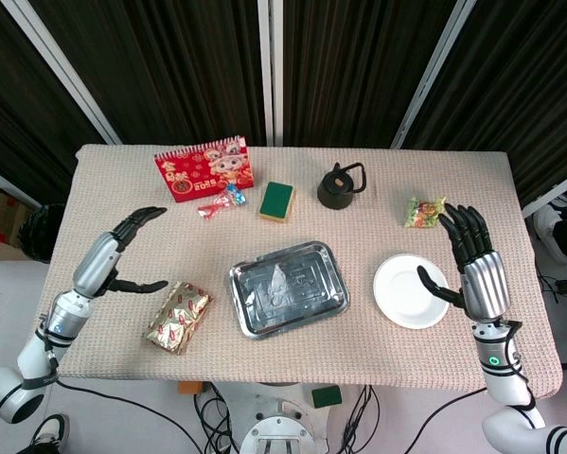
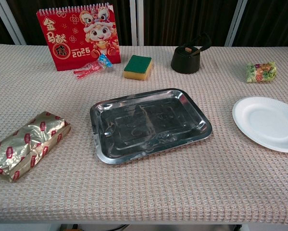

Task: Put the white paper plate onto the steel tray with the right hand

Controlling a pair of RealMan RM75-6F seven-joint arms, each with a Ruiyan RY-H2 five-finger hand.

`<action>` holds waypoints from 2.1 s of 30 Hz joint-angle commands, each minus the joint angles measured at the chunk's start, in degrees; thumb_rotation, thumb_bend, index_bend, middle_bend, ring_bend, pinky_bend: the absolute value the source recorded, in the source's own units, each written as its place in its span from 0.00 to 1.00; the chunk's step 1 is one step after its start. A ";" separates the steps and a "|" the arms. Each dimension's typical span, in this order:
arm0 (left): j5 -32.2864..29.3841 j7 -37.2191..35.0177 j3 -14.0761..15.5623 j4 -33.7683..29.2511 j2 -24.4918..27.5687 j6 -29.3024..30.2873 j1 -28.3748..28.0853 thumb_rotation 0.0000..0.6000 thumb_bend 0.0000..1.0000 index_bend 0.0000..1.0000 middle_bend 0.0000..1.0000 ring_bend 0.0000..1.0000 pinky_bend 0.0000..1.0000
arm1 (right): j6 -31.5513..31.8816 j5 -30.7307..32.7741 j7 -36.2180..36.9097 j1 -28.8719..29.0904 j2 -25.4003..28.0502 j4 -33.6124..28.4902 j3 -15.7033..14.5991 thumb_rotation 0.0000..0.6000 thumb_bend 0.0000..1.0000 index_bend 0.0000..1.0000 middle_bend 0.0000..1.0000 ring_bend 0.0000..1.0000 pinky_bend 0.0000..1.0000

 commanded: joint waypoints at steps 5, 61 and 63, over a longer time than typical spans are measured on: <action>-0.63 0.57 1.16 -0.20 -0.11 -0.05 -0.60 1.00 0.03 0.09 0.11 0.08 0.17 | -0.65 0.49 0.03 0.09 0.01 0.58 -0.70 1.00 0.29 0.00 0.00 0.00 0.00; -9.91 43.39 3.82 -8.61 4.08 -1.58 6.58 1.00 0.05 0.10 0.12 0.07 0.15 | -15.32 0.21 -19.81 -7.17 -6.16 22.23 -14.50 1.00 0.30 0.05 0.00 0.00 0.00; -9.83 43.14 3.80 -8.52 4.20 -1.35 6.73 1.00 0.05 0.10 0.12 0.07 0.15 | -15.69 -0.45 -19.37 -6.76 -7.06 23.63 -14.97 1.00 0.30 0.05 0.00 0.00 0.00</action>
